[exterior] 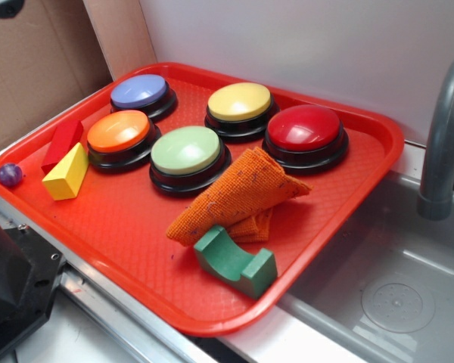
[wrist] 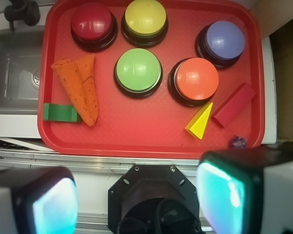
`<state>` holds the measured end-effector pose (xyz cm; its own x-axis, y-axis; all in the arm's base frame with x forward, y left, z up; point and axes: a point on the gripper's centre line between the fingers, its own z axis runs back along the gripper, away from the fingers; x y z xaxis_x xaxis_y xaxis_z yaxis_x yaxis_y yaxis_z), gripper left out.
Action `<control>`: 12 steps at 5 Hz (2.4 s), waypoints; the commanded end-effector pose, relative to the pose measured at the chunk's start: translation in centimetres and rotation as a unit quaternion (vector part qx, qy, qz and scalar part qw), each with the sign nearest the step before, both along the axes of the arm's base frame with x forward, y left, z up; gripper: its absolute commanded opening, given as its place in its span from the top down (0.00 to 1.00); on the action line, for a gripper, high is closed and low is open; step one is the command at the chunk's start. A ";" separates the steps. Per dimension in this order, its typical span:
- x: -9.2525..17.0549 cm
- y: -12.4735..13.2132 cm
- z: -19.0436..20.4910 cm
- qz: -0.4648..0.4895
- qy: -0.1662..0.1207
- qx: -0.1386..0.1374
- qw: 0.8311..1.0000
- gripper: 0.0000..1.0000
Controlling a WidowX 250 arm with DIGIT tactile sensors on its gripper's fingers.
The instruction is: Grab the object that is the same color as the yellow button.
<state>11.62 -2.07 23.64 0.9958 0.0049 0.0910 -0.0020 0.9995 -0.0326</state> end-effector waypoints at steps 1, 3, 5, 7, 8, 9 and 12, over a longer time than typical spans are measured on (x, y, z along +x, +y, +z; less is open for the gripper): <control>0.0 0.0 0.0 0.000 0.000 0.000 1.000 0.00; -0.9 3.1 -4.2 0.099 -0.027 0.013 0.995 0.00; -0.2 6.2 -9.6 0.150 -0.030 0.018 0.988 0.00; 0.9 8.4 -14.4 0.174 -0.037 0.019 0.984 0.00; 1.3 8.8 -16.5 0.192 -0.032 0.025 0.981 0.00; 1.2 9.6 -17.7 0.203 -0.030 0.033 0.978 0.00; 1.5 10.7 -19.5 0.206 -0.046 0.040 0.977 0.00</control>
<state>13.04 8.32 3.90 0.9011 0.3947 0.1795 -0.4055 0.9137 0.0269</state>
